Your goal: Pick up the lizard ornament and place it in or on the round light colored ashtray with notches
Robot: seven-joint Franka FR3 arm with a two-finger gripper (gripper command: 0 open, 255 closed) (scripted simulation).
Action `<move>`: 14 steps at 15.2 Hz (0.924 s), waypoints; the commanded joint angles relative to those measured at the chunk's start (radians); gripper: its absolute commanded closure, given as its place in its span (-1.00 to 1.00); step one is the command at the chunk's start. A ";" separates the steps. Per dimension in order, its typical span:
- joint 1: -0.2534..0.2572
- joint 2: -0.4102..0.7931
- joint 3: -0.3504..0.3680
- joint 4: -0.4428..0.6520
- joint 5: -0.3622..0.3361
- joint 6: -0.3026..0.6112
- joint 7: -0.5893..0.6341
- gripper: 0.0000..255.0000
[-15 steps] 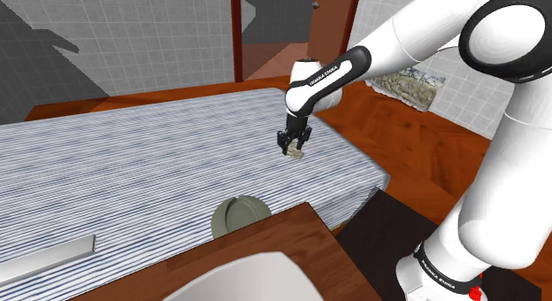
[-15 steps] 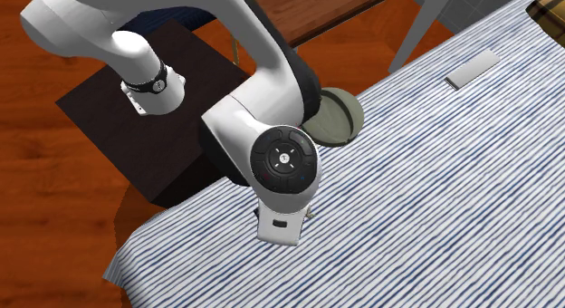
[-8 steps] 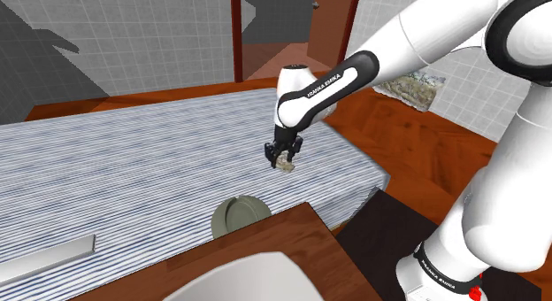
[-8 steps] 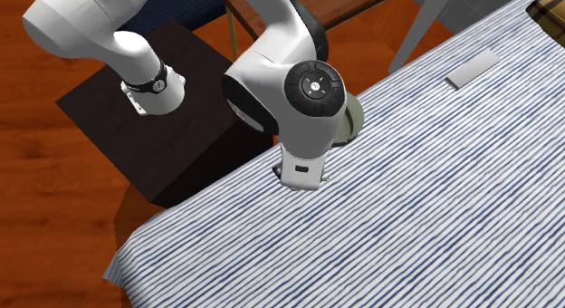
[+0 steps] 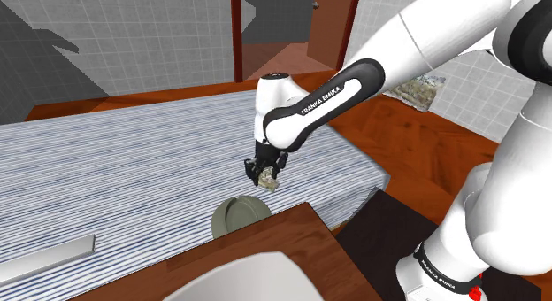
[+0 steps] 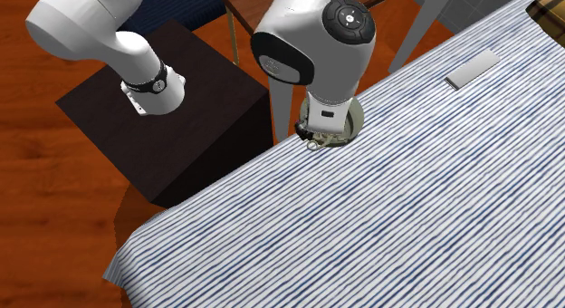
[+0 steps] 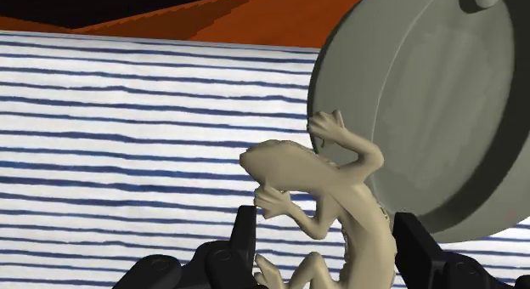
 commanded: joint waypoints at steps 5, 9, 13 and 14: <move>0.087 0.029 0.061 0.036 -0.020 0.000 0.163 1.00; 0.138 0.065 0.091 0.070 -0.039 0.005 0.257 1.00; 0.142 0.106 0.087 0.060 -0.050 0.054 0.263 1.00; 0.142 0.116 0.086 0.058 -0.052 0.066 0.264 1.00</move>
